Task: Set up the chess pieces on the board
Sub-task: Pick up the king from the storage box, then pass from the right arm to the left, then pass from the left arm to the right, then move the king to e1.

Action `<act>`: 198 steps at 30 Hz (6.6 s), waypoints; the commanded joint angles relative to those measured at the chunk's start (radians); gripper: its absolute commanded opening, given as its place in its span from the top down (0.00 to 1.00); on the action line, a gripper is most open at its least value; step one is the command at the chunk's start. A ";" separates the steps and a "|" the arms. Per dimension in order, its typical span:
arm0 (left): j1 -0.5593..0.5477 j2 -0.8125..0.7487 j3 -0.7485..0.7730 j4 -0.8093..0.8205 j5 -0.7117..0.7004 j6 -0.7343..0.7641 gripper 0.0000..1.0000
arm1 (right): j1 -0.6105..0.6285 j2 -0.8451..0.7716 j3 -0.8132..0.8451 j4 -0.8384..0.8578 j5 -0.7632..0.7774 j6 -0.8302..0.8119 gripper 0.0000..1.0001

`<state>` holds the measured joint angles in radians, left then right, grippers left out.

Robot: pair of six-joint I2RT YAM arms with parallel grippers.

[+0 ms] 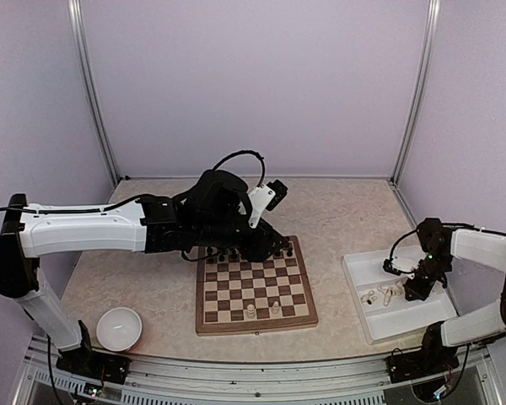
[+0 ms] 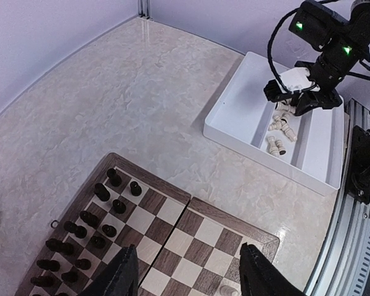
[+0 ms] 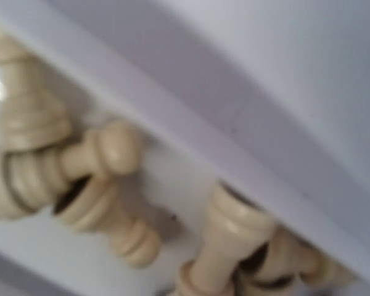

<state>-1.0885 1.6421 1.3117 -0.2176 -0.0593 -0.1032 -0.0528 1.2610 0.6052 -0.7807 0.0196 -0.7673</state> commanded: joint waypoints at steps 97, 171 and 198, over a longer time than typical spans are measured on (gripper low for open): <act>0.037 0.279 -0.087 1.095 0.266 -0.938 0.88 | 0.388 -0.154 0.601 0.038 -0.737 0.144 0.32; 0.195 0.227 -0.221 1.175 0.385 -1.109 0.61 | 0.453 0.039 0.712 0.217 -0.848 0.286 0.95; 0.673 -0.359 -0.207 0.210 0.082 -0.230 0.46 | 0.962 0.586 1.088 -0.239 -0.370 0.089 0.98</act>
<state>-0.4347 1.3380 1.1191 -0.0101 -0.0216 -0.3420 0.8539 1.8015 1.6344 -0.9607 -0.4370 -0.6613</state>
